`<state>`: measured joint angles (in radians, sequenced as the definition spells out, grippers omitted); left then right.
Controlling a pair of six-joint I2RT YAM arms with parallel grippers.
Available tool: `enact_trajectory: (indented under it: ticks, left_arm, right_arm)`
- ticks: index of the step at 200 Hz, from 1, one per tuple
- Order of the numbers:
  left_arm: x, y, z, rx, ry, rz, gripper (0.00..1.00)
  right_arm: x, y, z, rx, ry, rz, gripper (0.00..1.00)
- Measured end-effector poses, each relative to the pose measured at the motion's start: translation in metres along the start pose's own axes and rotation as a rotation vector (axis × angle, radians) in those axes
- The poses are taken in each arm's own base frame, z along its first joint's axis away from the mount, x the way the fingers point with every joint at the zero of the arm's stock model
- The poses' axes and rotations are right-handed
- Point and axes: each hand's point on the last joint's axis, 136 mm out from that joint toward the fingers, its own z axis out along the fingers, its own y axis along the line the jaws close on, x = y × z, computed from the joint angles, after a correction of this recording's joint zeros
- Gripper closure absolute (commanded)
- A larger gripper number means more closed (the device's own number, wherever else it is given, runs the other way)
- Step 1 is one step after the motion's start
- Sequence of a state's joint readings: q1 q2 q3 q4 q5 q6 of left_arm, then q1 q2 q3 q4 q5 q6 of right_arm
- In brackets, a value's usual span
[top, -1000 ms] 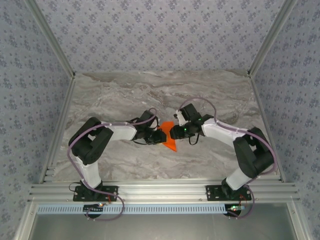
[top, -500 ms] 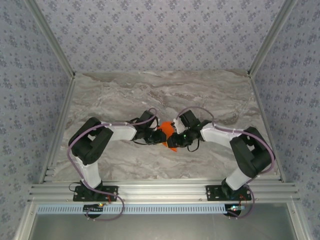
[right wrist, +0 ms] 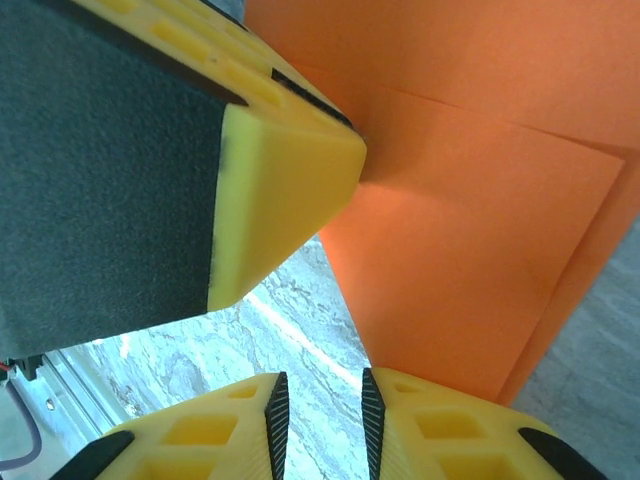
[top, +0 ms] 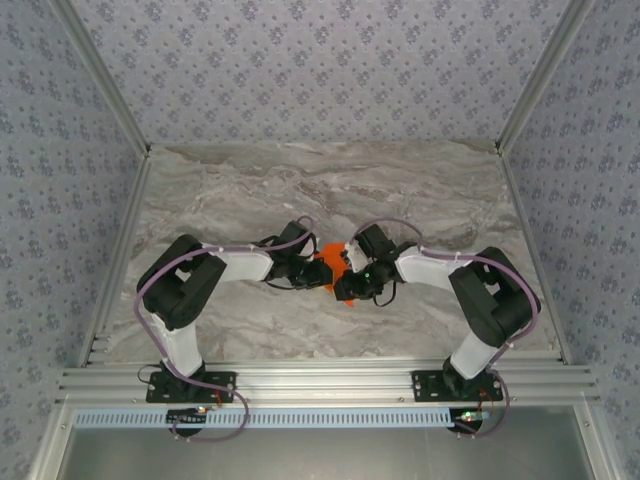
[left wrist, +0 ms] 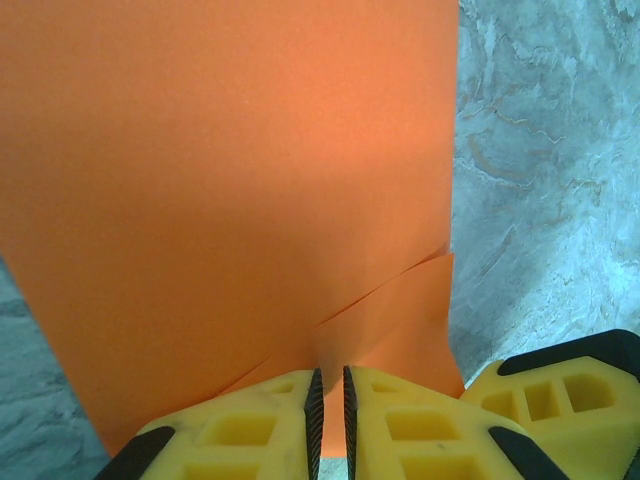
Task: Fold a paper plane with a square sheet of paper (fold left side to right side)
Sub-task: Third fold the triangle at the center of the table.
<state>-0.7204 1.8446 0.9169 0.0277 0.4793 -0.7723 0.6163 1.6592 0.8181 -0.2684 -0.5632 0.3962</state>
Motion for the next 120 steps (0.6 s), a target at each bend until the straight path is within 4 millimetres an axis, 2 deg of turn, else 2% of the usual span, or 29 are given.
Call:
enact_trajectory:
  ticks: [120]
  left_arm:
    - [0.000, 0.000, 0.000, 0.000, 0.000, 0.000, 0.83]
  right_arm:
    - [0.010, -0.008, 0.001, 0.043, 0.033, 0.021, 0.73]
